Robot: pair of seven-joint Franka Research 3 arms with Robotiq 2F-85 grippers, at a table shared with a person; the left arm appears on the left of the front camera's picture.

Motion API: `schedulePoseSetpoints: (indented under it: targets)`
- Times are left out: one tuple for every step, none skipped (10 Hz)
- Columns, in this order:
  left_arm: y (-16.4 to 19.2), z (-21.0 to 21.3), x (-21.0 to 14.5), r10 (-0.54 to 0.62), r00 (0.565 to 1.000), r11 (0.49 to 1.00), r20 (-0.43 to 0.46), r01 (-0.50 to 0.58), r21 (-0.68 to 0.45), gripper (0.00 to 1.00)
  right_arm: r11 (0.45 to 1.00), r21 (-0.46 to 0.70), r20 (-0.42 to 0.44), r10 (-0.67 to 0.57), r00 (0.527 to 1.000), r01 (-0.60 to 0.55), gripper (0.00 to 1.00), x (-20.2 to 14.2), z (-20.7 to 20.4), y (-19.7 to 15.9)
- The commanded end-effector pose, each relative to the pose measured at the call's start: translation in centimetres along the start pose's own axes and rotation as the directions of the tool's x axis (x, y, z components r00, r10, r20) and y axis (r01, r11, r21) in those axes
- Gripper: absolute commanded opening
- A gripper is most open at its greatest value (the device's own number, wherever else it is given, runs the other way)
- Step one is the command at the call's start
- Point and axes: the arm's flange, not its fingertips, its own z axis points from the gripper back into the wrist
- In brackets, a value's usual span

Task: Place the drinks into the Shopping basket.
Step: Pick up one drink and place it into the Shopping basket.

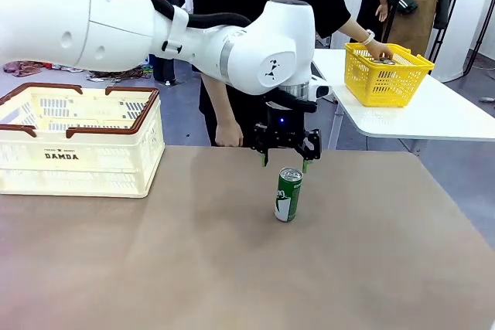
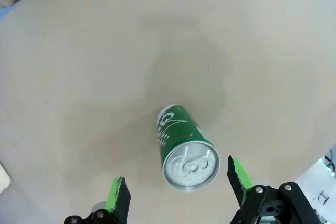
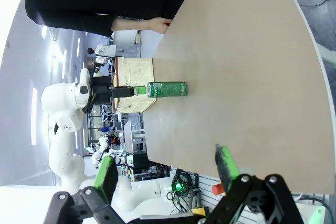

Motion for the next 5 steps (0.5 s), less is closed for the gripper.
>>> schedulePoseSetpoints:
  targets:
    - [-0.5, -1.1, 0.3, 0.010, 1.000, 1.000, -0.008, -0.010, -0.025, 1.00, 0.999, 0.024, 0.018, 0.027, 0.999, -0.028, 1.00, 0.3, 0.0, 0.2]
    - [-0.7, -2.0, 0.3, 0.006, 1.000, 1.000, -0.021, -0.007, -0.026, 1.00, 0.999, 0.024, 0.018, 0.027, 0.999, -0.028, 1.00, 0.3, 0.0, 0.2]
    - [-0.9, -2.9, 0.3, -0.008, 0.999, 0.999, -0.045, 0.007, -0.038, 1.00, 0.999, 0.024, 0.018, 0.027, 0.999, -0.028, 1.00, 0.3, 0.0, 0.2]
    - [-1.0, -3.5, 0.4, -0.015, 0.999, 0.999, -0.039, 0.014, -0.029, 1.00, 0.999, 0.024, 0.018, 0.027, 0.999, -0.028, 1.00, 0.3, 0.0, 0.2]
    - [-1.1, -3.8, 0.5, -0.024, 0.999, 1.000, -0.033, 0.024, -0.014, 1.00, 0.999, 0.024, 0.018, 0.027, 0.999, -0.028, 1.00, 0.3, 0.0, 0.2]
